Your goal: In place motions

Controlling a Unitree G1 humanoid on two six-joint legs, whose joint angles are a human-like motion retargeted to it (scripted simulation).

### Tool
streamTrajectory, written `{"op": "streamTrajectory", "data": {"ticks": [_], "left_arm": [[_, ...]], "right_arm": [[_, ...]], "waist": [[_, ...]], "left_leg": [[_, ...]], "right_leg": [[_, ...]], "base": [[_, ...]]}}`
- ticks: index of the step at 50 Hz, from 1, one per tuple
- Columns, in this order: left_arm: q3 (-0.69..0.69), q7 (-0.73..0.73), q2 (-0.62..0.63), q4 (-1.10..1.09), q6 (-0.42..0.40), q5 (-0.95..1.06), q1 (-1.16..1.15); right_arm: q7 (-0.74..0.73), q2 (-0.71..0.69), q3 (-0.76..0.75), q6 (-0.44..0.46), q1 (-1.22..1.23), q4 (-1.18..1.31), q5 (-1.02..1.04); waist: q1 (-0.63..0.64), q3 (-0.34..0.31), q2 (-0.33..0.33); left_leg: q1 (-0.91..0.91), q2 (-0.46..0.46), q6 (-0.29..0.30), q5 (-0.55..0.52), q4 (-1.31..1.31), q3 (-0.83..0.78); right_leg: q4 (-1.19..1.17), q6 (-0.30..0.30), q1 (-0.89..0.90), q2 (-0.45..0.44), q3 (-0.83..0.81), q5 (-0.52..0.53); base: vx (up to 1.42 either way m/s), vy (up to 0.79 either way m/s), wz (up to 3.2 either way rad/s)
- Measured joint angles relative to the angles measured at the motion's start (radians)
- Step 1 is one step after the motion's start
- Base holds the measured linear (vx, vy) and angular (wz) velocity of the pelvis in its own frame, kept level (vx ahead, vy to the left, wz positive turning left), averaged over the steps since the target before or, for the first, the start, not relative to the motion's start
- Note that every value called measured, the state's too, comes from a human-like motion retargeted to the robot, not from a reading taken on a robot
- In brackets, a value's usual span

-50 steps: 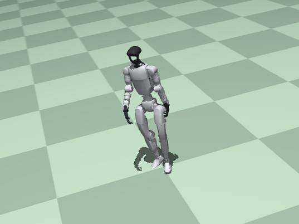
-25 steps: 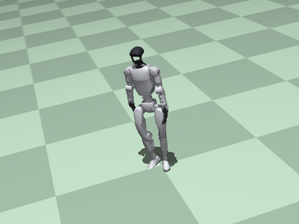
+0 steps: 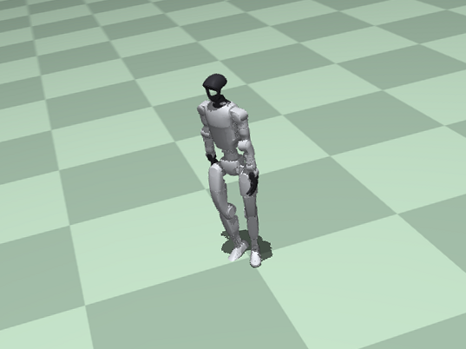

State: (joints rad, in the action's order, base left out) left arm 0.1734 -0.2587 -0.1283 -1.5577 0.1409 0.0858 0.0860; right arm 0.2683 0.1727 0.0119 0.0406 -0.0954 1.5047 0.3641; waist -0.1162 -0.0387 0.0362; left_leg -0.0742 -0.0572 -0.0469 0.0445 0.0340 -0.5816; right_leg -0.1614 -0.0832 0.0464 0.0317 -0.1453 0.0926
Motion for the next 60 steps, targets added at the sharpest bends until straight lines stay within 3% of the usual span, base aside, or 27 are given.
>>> {"op": "streamTrajectory", "data": {"ticks": [7,60], "left_arm": [[-0.043,-0.004,0.021,-0.008,0.062,-0.085,-0.037],[-0.064,-0.039,0.016,0.023,0.05,-0.099,-0.081]], "right_arm": [[0.026,-0.003,0.009,0.005,0.005,-0.012,0.085],[0.01,-0.028,0.042,0.008,0.037,-0.099,0.045]], "waist": [[0.054,0.018,0.007],[0.089,0.046,-0.014]], "left_leg": [[-0.01,-0.007,0.009,-0.027,-0.009,-0.015],[0.009,0.029,0.041,-0.159,-0.025,0.029]], "right_leg": [[0.065,0.001,-0.041,0.01,-0.008,0.015],[0.119,0.047,-0.091,-0.011,-0.074,0.005]], "base": [[-0.03,-0.03,-0.02],[-0.04,-0.01,0.1]]}}
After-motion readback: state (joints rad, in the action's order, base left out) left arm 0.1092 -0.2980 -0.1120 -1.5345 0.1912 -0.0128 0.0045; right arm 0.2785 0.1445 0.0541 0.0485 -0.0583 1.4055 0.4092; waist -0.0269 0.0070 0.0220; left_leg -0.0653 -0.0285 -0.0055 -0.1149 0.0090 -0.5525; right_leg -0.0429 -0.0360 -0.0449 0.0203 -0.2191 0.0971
